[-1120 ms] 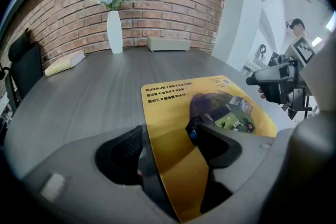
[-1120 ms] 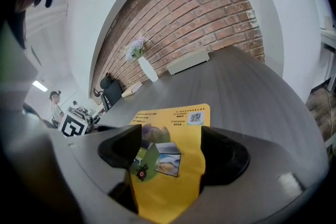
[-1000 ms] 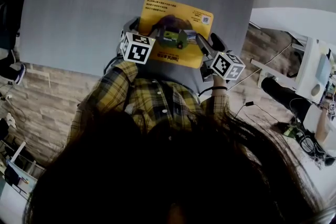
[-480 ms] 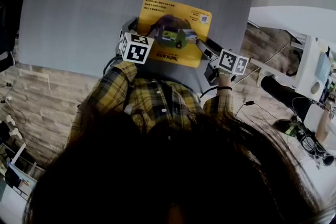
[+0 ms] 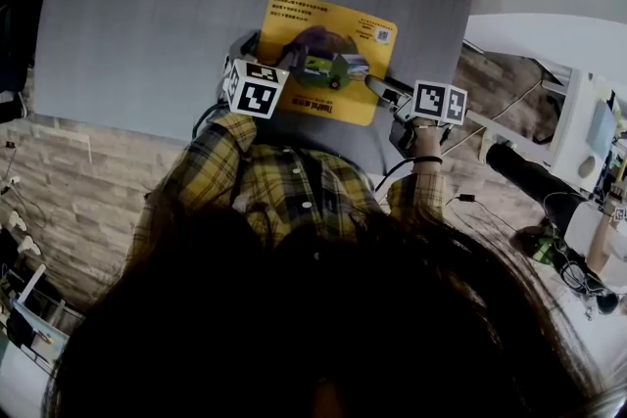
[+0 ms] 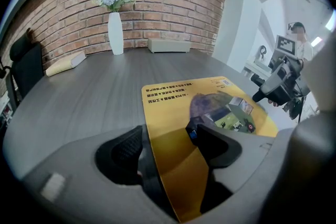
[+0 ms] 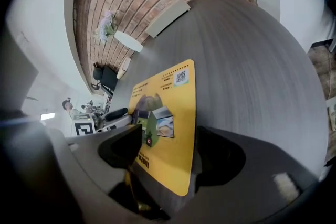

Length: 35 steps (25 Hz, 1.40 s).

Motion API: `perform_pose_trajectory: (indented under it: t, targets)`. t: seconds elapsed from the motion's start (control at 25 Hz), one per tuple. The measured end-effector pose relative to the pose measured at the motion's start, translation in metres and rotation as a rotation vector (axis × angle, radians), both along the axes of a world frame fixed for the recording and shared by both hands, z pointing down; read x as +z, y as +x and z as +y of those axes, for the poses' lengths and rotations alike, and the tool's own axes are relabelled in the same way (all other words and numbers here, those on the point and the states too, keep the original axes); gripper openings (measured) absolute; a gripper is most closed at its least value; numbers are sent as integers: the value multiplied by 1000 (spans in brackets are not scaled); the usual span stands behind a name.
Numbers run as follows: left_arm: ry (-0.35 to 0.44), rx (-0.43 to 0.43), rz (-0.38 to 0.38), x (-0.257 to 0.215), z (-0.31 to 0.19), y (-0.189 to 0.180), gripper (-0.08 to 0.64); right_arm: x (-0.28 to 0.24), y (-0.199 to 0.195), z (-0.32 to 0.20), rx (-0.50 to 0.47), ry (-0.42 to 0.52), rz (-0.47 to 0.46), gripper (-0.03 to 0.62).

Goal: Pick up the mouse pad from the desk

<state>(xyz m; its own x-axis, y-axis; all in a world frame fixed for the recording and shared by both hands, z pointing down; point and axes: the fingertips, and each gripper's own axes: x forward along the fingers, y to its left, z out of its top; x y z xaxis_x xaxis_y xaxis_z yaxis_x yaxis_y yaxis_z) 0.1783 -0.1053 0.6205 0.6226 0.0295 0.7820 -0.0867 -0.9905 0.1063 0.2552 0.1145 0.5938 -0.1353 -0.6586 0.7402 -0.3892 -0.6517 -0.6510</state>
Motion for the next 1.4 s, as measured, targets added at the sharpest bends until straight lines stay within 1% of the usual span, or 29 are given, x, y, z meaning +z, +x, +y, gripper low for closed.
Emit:
perform_pose_trajectory:
  t: [0.2, 0.36, 0.44, 0.6, 0.76, 0.84, 0.92, 1.0, 1.04, 1.16, 1.2, 1.4]
  targets:
    - [3, 1, 9, 0, -1, 2, 333, 3, 4, -1, 7, -6, -90, 318]
    - [6, 2, 13, 0, 0, 1, 333, 3, 8, -3, 6, 10, -124, 302]
    - [7, 0, 18, 0, -1, 2, 333, 2, 9, -5, 4, 20, -124, 301]
    - [-4, 0, -3, 0, -1, -1, 333, 0, 18, -10, 50, 59, -116, 284]
    - [-6, 0, -1, -1, -1, -1, 333, -3, 33, -17, 87, 124, -67, 276]
    - [-4, 1, 2, -2, 0, -1, 333, -4, 42, -20, 106, 163, -45, 258]
    - [-1, 1, 5, -2, -1, -1, 333, -4, 44, -20, 89, 181, -51, 249]
    - [-1, 0, 5, -3, -2, -1, 333, -4, 40, -18, 41, 186, -69, 236]
    - [-3, 0, 4, -3, -1, -1, 333, -5, 35, -19, 9, 211, -94, 236]
    - [-2, 1, 0, -3, -2, -2, 333, -15, 9, -32, -100, 346, -196, 236]
    - [-3, 1, 0, -3, -1, -2, 333, -17, 3, -33, -116, 366, -214, 236]
    - [-5, 3, 5, -2, -1, 0, 333, -18, -2, -40, -122, 397, -218, 236]
